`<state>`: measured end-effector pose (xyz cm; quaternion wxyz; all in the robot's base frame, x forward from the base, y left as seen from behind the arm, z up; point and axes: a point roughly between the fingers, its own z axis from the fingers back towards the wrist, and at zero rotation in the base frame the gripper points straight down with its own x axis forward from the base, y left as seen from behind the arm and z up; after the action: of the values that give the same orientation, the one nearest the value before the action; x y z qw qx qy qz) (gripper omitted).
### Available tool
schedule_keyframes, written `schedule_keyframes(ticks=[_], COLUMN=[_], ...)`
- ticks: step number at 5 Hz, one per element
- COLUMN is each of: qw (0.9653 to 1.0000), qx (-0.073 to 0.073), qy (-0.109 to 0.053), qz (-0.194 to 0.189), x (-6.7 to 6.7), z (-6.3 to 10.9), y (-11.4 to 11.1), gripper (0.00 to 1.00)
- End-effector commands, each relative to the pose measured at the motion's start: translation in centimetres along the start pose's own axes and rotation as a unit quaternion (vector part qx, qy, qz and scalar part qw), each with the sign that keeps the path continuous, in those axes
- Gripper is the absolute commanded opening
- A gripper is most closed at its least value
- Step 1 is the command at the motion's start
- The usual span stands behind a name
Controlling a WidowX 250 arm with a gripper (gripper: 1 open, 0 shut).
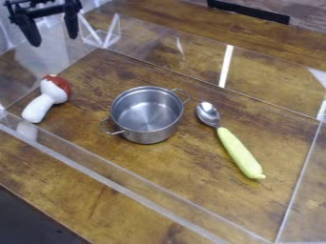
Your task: Remove the mushroom from the silver pot and put it on the table
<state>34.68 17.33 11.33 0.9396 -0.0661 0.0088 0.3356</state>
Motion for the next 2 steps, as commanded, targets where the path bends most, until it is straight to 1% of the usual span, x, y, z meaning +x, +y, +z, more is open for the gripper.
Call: schedule_keyframes(ticks=[1,2], qw=[0.9992,0.9989], qx=[0.002,0.008], qy=[-0.033,-0.024], qz=[-0.023,-0.041], x=[0.14,0.03], z=[3.06,2.88], y=[-0.19,-0.47], gripper=[1.00,1.00])
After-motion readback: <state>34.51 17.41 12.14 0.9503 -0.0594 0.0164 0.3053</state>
